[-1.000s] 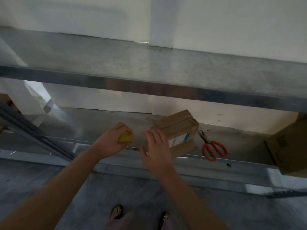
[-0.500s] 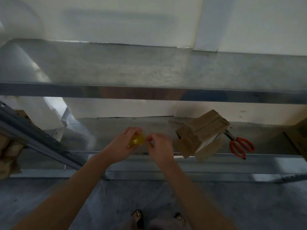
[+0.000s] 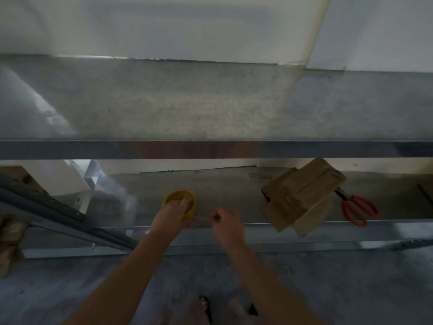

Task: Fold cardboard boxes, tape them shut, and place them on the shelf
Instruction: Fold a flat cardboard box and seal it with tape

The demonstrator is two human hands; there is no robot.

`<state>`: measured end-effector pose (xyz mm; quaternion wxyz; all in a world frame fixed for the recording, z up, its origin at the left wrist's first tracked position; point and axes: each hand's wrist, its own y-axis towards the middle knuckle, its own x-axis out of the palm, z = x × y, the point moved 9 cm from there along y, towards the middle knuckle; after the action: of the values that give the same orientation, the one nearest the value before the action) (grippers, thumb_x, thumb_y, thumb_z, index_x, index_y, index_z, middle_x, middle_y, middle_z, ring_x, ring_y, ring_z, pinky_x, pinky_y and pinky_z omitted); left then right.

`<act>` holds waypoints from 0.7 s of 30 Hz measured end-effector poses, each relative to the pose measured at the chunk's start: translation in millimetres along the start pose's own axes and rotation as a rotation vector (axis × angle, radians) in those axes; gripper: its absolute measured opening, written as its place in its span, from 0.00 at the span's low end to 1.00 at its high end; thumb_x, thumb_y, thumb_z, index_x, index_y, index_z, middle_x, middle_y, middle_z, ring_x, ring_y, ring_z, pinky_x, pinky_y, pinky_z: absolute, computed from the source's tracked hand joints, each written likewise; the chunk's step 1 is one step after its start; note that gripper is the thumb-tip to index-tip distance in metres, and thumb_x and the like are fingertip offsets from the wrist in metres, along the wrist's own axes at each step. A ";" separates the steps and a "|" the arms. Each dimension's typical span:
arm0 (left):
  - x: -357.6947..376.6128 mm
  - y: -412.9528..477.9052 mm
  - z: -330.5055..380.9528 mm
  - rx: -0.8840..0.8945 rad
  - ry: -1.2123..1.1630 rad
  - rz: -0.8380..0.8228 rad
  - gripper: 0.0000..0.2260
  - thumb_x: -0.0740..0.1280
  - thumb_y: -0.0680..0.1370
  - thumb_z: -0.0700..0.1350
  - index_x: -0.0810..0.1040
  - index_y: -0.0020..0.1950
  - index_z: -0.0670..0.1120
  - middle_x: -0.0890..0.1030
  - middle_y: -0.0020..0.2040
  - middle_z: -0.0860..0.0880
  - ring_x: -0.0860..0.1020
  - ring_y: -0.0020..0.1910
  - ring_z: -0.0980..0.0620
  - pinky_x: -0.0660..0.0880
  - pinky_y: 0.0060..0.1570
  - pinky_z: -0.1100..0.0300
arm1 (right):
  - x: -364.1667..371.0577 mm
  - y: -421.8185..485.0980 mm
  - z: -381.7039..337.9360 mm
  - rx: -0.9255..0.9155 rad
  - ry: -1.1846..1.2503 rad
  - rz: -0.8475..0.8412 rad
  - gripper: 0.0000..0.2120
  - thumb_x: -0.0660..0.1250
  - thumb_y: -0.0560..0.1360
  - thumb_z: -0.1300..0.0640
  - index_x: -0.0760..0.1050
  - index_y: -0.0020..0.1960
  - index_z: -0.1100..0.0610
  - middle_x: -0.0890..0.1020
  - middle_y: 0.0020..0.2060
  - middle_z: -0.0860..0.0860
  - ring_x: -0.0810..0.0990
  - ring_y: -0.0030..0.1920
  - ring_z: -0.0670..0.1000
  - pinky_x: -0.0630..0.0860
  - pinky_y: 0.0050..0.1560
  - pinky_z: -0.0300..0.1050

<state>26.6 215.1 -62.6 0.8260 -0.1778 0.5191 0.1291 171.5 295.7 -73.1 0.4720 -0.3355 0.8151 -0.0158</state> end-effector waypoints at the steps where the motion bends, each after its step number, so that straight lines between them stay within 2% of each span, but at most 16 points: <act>1: 9.2 0.3 -2.4 0.003 0.002 -0.016 0.25 0.71 0.73 0.49 0.68 0.67 0.47 0.79 0.53 0.46 0.78 0.51 0.43 0.75 0.43 0.51 | 7.0 3.1 3.9 0.031 -0.021 -0.021 0.09 0.63 0.79 0.50 0.78 0.53 0.52 0.82 0.54 0.53 0.75 0.60 0.56 0.71 0.53 0.45; 3: 22.3 2.6 -4.5 0.009 -0.026 -0.028 0.26 0.72 0.72 0.46 0.68 0.68 0.45 0.79 0.55 0.44 0.78 0.53 0.41 0.74 0.47 0.51 | 15.0 10.2 7.9 0.058 -0.082 -0.027 0.10 0.61 0.79 0.51 0.78 0.54 0.53 0.81 0.55 0.55 0.75 0.61 0.57 0.71 0.54 0.45; 7: 25.2 7.0 -8.1 -0.014 -0.099 0.004 0.31 0.76 0.70 0.49 0.69 0.69 0.41 0.73 0.63 0.40 0.71 0.61 0.38 0.69 0.60 0.49 | 20.3 21.6 7.5 0.050 -0.185 0.005 0.12 0.60 0.77 0.50 0.78 0.54 0.54 0.81 0.55 0.54 0.75 0.60 0.58 0.73 0.54 0.46; 10: 22.5 5.8 -9.0 0.001 -0.145 0.008 0.31 0.76 0.68 0.50 0.71 0.66 0.40 0.73 0.61 0.40 0.72 0.60 0.37 0.68 0.60 0.50 | 20.7 27.6 7.6 0.049 -0.208 0.000 0.11 0.62 0.76 0.47 0.77 0.52 0.52 0.81 0.53 0.52 0.76 0.59 0.57 0.73 0.53 0.47; 14: 20.3 1.7 -7.0 0.028 -0.121 0.054 0.35 0.65 0.67 0.66 0.73 0.63 0.43 0.74 0.59 0.42 0.71 0.58 0.41 0.70 0.59 0.48 | 17.1 29.5 8.0 0.039 -0.193 -0.034 0.11 0.62 0.76 0.49 0.73 0.54 0.53 0.81 0.54 0.54 0.77 0.58 0.58 0.74 0.52 0.48; 17: 12.2 -1.3 6.4 0.091 -0.021 0.106 0.33 0.61 0.71 0.67 0.73 0.64 0.43 0.74 0.61 0.43 0.67 0.62 0.43 0.70 0.62 0.45 | 0.2 19.0 8.6 -0.039 -0.109 0.019 0.11 0.64 0.77 0.50 0.72 0.57 0.53 0.79 0.54 0.53 0.76 0.58 0.56 0.73 0.51 0.48; 21: -1.1 -1.5 47.4 0.147 0.074 0.131 0.29 0.53 0.76 0.60 0.67 0.72 0.45 0.68 0.72 0.45 0.61 0.74 0.43 0.57 0.72 0.48 | -47.0 -6.5 0.7 -0.307 -0.255 0.251 0.20 0.66 0.75 0.51 0.73 0.66 0.56 0.76 0.63 0.54 0.72 0.66 0.57 0.73 0.65 0.53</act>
<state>65.2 234.1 -42.5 0.8069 -0.0871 0.5677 0.1377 191.0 317.3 -35.6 0.5128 -0.2986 0.7771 0.2096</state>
